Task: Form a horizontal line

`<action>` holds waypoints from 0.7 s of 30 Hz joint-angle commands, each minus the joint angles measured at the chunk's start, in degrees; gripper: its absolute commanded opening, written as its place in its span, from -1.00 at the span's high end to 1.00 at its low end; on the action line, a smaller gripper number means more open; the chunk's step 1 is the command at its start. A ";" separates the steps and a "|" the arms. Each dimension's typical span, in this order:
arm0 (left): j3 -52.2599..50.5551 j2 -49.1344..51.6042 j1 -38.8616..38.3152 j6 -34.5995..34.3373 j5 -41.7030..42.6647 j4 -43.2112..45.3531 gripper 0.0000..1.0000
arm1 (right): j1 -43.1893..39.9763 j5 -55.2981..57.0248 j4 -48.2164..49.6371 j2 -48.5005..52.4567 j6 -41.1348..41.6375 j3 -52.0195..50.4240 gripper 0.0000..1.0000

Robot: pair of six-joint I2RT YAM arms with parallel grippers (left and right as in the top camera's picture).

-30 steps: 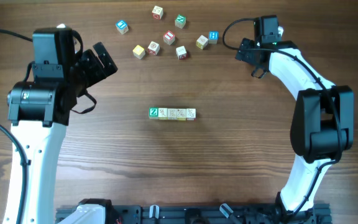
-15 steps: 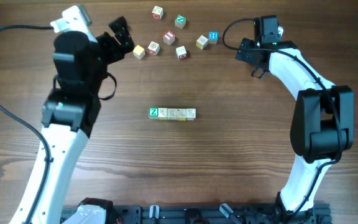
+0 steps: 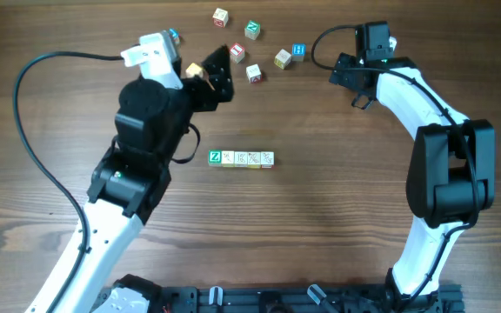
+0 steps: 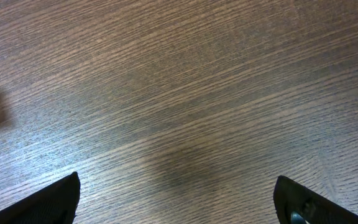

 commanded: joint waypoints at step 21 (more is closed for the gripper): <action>-31.69 -22.12 -0.46 0.11 -0.33 20.70 -1.00 | 0.02 1.03 0.11 -0.42 -0.28 0.44 -0.99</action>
